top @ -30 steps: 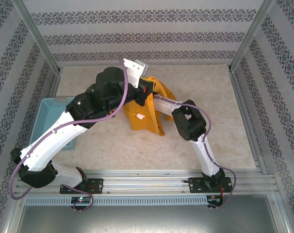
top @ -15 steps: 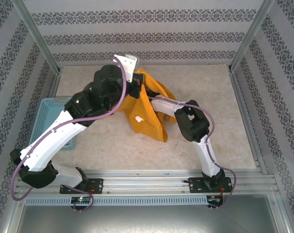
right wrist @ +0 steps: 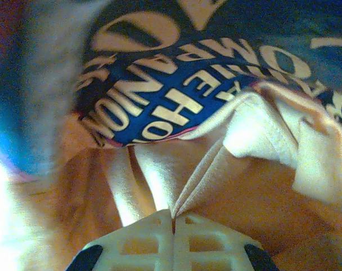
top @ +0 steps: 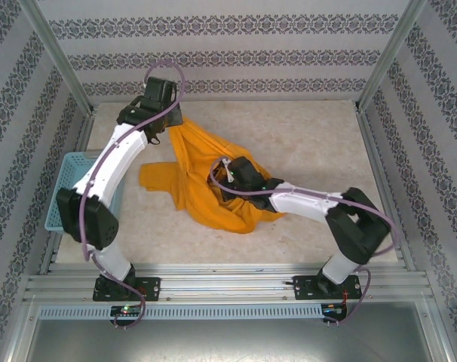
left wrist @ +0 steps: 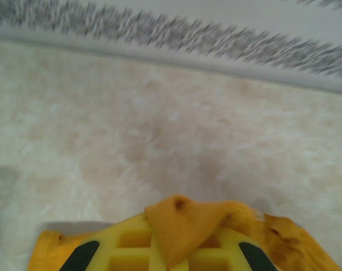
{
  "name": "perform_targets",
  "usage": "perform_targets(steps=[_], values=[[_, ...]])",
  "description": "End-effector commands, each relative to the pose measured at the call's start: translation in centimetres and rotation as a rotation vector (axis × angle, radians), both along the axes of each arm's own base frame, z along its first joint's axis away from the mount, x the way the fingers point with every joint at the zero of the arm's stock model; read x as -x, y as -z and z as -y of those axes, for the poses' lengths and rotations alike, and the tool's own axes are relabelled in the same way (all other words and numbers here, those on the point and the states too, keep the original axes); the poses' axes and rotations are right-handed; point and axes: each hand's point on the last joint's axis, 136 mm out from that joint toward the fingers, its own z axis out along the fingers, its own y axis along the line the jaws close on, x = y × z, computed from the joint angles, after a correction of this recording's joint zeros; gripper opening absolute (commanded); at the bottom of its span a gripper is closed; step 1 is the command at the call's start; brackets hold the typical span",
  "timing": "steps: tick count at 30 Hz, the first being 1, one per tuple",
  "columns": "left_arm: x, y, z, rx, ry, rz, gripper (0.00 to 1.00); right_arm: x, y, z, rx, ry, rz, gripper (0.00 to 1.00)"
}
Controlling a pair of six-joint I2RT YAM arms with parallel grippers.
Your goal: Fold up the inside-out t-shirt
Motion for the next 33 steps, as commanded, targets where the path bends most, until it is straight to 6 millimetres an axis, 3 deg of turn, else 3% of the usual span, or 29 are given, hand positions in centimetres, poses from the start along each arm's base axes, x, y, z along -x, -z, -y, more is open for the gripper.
perform_targets(steps=[1,5,8,12,15,19,22,24,26,28,33], values=[[0.4,6.3,-2.8,0.003,-0.109,-0.179,0.0,0.7,-4.2,-0.8,-0.145,-0.053,0.122,0.0],[0.4,12.2,-4.1,-0.051,-0.152,-0.319,0.0,2.4,-7.3,-0.7,-0.235,-0.117,0.171,0.0],[0.6,15.2,-4.2,-0.077,-0.157,-0.393,0.01,4.3,-8.9,-1.1,-0.309,-0.201,0.188,0.0],[1.3,17.3,-3.7,-0.077,-0.136,-0.474,0.08,5.2,-9.2,-0.6,-0.347,-0.226,0.202,0.0],[2.8,16.6,-2.3,-0.071,-0.084,-0.466,0.27,4.7,-8.3,0.6,-0.351,-0.175,0.188,0.0],[6.0,13.1,3.3,0.004,0.103,-0.345,0.55,4.8,-6.6,1.7,-0.323,-0.146,0.164,0.0],[9.4,10.0,9.1,0.004,0.317,-0.229,0.66,5.1,-5.8,1.8,-0.32,-0.143,0.141,0.0],[11.5,9.0,12.6,0.014,0.446,-0.189,0.71,5.2,-5.6,1.7,-0.327,-0.144,0.131,0.0],[13.2,9.5,15.4,0.091,0.539,-0.203,0.73,5.4,-5.7,1.6,-0.328,-0.148,0.127,0.0],[13.8,10.9,16.7,0.124,0.565,-0.246,0.72,5.4,-5.9,1.5,-0.33,-0.148,0.138,0.0],[13.3,14.4,17.4,0.108,0.557,-0.324,0.64,5.6,-6.3,1.6,-0.328,-0.146,0.145,0.0]])
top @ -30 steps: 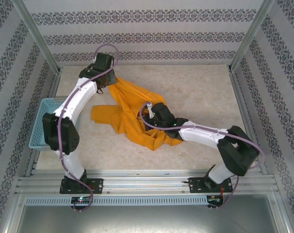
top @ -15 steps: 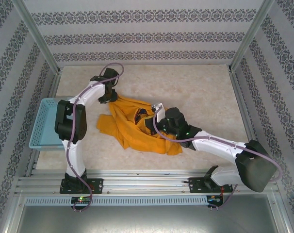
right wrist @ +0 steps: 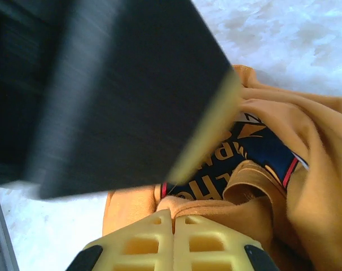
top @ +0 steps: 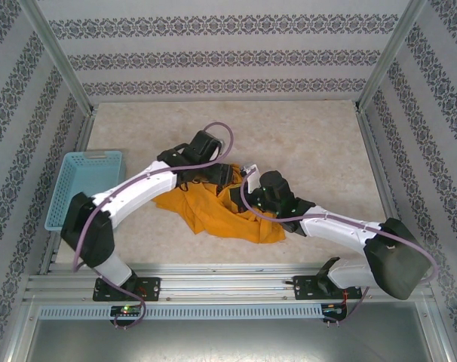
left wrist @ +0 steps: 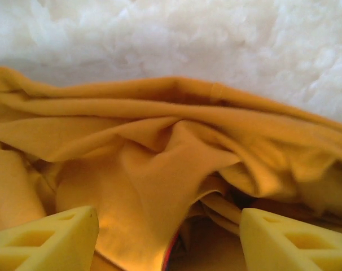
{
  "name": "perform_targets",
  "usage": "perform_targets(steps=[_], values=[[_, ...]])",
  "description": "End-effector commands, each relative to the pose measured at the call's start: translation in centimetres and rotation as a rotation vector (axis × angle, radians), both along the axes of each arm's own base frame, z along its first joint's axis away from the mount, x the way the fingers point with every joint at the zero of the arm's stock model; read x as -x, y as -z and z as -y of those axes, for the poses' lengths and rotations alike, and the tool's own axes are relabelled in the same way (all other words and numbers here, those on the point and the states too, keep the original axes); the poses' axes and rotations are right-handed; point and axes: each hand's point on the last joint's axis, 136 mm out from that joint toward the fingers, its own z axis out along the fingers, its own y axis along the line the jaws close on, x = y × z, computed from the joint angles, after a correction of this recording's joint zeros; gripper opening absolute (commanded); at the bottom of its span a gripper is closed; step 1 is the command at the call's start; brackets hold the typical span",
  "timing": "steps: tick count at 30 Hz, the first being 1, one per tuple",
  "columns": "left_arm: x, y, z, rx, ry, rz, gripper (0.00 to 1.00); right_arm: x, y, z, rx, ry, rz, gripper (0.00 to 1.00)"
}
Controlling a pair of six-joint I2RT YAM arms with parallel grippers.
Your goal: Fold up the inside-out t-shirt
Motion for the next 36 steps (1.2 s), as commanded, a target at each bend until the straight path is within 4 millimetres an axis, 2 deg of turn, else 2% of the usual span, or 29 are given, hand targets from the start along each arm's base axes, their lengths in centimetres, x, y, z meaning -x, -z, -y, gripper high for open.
perform_targets(steps=[1,4,6,8,10,13,15,17,19,22,26,28,29,31,32,36], values=[[-0.5,3.0,0.1,-0.025,-0.006,-0.062,0.58,0.5,-1.8,-0.2,-0.041,-0.009,0.04,0.0],[-2.0,4.0,-2.0,-0.057,-0.093,-0.105,0.29,0.8,-2.1,0.5,-0.012,0.003,0.051,0.0],[-3.5,3.8,-4.5,-0.021,-0.19,-0.099,0.12,0.9,-2.5,1.6,0.012,0.03,0.075,0.0],[-4.7,3.0,-7.6,0.029,-0.3,-0.094,0.0,1.0,-3.1,3.0,0.038,0.065,0.098,0.0],[-5.7,1.9,-11.2,0.093,-0.422,-0.073,0.0,0.9,-3.8,4.9,0.065,0.126,0.125,0.0],[-6.5,-0.4,-16.2,0.232,-0.581,-0.02,0.0,0.7,-5.1,9.2,0.093,0.271,0.163,0.0],[-6.7,-2.2,-18.4,0.331,-0.633,0.048,0.0,0.6,-5.9,12.5,0.097,0.387,0.178,0.0],[-6.5,-3.3,-19.6,0.376,-0.667,0.091,0.0,0.5,-6.0,15.1,0.085,0.472,0.175,0.0],[-6.3,-3.7,-19.5,0.413,-0.656,0.103,0.0,0.4,-5.2,16.4,0.056,0.508,0.141,0.0],[-6.0,-2.5,-18.0,0.481,-0.614,0.046,0.0,0.1,-2.4,16.9,0.025,0.533,0.034,0.0],[-5.2,0.2,-14.7,0.495,-0.515,-0.054,0.0,-0.3,2.5,16.3,0.049,0.548,-0.128,0.0],[-4.4,1.1,-12.5,0.454,-0.451,-0.082,0.0,-0.5,4.3,16.2,0.077,0.557,-0.192,0.0],[-4.0,1.6,-11.5,0.438,-0.421,-0.098,0.0,-0.6,4.7,16.2,0.099,0.559,-0.211,0.09],[-3.3,2.1,-9.9,0.431,-0.379,-0.117,0.0,-0.9,4.8,16.7,0.159,0.579,-0.233,0.31],[-3.1,2.2,-9.3,0.429,-0.361,-0.12,0.0,-1.1,4.2,16.8,0.182,0.579,-0.222,0.39],[-2.5,1.9,-8.4,0.42,-0.328,-0.104,0.0,-1.6,-0.2,15.3,0.228,0.518,-0.089,0.59]])
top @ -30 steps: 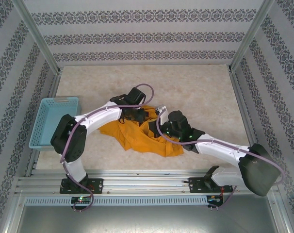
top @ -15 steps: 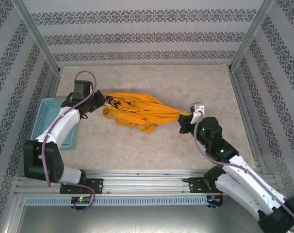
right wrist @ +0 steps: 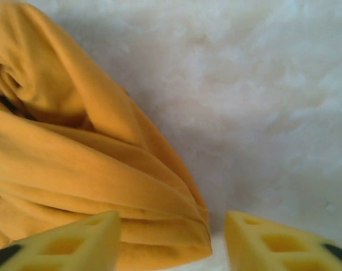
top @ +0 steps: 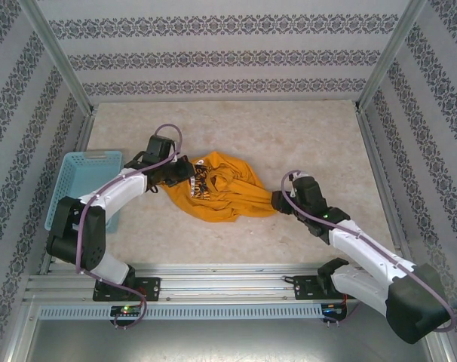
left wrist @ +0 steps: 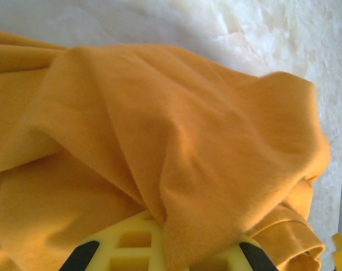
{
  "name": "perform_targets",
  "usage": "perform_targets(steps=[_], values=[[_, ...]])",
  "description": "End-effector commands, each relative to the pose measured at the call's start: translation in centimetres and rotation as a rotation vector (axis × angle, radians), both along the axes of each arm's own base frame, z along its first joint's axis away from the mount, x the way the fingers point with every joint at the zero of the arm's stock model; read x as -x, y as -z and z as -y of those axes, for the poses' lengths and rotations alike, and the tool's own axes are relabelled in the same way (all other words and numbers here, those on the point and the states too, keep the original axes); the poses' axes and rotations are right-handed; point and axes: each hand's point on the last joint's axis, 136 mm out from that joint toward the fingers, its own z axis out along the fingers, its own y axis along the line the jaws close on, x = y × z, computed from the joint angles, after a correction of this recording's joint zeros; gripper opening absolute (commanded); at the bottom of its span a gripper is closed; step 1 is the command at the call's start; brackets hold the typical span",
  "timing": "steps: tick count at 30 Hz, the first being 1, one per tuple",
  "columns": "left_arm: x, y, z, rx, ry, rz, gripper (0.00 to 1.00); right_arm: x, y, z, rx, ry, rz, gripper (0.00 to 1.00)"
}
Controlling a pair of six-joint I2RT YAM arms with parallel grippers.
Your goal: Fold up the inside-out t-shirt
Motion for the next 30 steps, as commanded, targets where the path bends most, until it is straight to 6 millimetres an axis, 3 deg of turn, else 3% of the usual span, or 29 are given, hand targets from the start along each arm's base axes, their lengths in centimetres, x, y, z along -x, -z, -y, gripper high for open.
perform_targets(steps=[1,5,9,13,19,23,27,30], values=[[-0.1,-1.1,0.5,-0.002,0.034,0.064,0.0,-1.0,-5.4,-1.8,0.042,-0.064,0.14,0.62],[0.2,-1.6,0.5,-0.007,0.038,0.083,0.0,-1.2,-7.0,-7.3,-0.046,-0.188,0.143,0.65],[0.4,-1.6,0.5,-0.005,0.039,0.08,0.0,-1.8,-6.2,-13.2,-0.097,-0.293,0.094,0.59],[0.6,-1.6,0.7,0.0,0.044,0.08,0.0,-3.0,-5.0,-16.1,-0.103,-0.31,0.042,0.53],[0.9,-1.5,0.7,-0.001,0.053,0.08,0.0,-4.4,-2.7,-16.4,-0.035,-0.259,-0.019,0.48],[1.0,-1.4,0.5,-0.011,0.05,0.083,0.0,-5.0,-2.1,-15.9,0.022,-0.227,-0.036,0.3],[1.0,-2.2,0.0,-0.04,0.046,0.114,0.0,-5.6,-3.2,-14.4,0.097,-0.196,-0.019,0.04],[0.9,-3.2,-0.5,-0.067,0.039,0.144,0.0,-6.1,-5.8,-12.1,0.147,-0.153,0.027,0.0]])
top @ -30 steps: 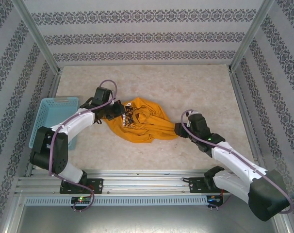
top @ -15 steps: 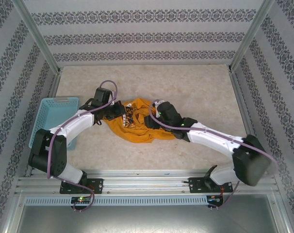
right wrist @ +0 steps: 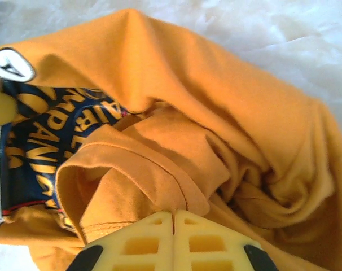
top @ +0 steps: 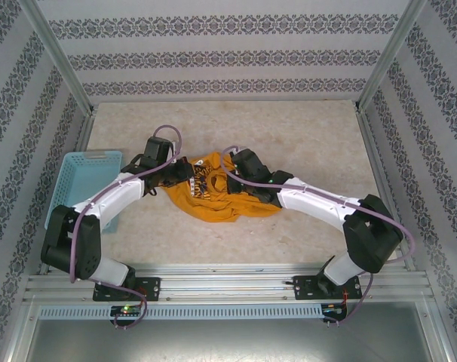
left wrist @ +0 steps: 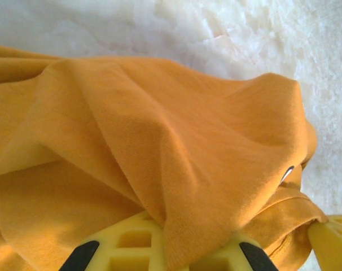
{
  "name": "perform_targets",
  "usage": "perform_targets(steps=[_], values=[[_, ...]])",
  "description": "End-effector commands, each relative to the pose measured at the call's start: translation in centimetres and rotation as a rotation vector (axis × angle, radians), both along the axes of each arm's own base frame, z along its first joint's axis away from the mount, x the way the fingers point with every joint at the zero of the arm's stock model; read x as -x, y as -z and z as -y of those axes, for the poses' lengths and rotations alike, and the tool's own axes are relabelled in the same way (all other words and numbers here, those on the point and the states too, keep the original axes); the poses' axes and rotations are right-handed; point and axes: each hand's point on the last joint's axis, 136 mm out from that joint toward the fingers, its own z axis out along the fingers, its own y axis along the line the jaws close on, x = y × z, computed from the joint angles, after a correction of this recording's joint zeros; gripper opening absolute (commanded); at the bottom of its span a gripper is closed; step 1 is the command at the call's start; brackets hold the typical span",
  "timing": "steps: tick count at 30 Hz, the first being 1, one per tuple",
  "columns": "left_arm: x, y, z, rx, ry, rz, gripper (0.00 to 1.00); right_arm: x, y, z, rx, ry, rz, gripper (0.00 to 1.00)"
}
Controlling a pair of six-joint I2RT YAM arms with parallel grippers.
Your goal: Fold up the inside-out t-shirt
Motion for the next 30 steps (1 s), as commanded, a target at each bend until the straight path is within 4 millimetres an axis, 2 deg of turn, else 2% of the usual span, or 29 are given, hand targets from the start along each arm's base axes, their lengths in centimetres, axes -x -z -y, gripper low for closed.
perform_targets(steps=[1,4,7,10,12,14,15,17,18,19,21,24,26,28,30], values=[[0.1,-1.9,-0.6,-0.05,0.01,0.069,0.0,-0.8,-4.3,3.8,0.068,0.077,0.089,0.0],[-0.1,-3.3,-2.1,-0.08,-0.032,0.105,0.0,-0.5,-9.1,7.5,0.027,0.139,0.166,0.0],[-0.3,-5.4,-3.4,-0.069,-0.065,0.165,0.0,1.2,-14.8,11.1,-0.044,0.185,0.279,0.0],[-0.4,-8.2,-3.2,-0.03,-0.046,0.253,0.0,3.2,-19.3,12.7,-0.108,0.162,0.368,0.0],[-0.4,-9.9,-2.2,0.027,-0.004,0.309,0.0,4.2,-20.6,12.8,-0.122,0.132,0.386,0.0],[-1.0,-10.3,-1.8,0.048,0.002,0.324,0.0,4.5,-20.5,12.7,-0.132,0.125,0.383,0.0],[-1.6,-9.6,-2.1,0.02,-0.018,0.292,0.0,4.3,-20.1,12.7,-0.136,0.131,0.377,0.0],[-2.7,-6.3,-3.2,-0.104,-0.048,0.144,0.0,3.9,-19.1,12.2,-0.144,0.123,0.361,0.0],[-3.2,-4.6,-3.6,-0.167,-0.04,0.058,0.03,3.7,-18.6,11.8,-0.147,0.115,0.35,0.0],[-3.2,-3.1,-3.8,-0.225,-0.025,-0.02,0.12,3.5,-18.1,11.5,-0.151,0.114,0.338,0.0],[-2.7,-1.6,-3.6,-0.317,0.001,-0.091,0.23,3.2,-17.5,10.8,-0.172,0.099,0.318,0.0],[-1.5,-2.0,-2.1,-0.406,0.037,-0.037,0.42,3.0,-16.0,9.7,-0.191,0.074,0.275,0.0],[-0.3,-2.3,-1.8,-0.47,0.021,-0.038,0.59,2.9,-14.1,9.3,-0.193,0.076,0.218,0.0],[0.9,-2.6,-1.0,-0.503,0.012,-0.006,0.67,3.0,-11.7,8.3,-0.223,0.058,0.157,0.12],[2.3,-3.0,0.8,-0.491,0.036,0.055,0.69,3.4,-9.5,6.7,-0.292,0.027,0.093,0.22]])
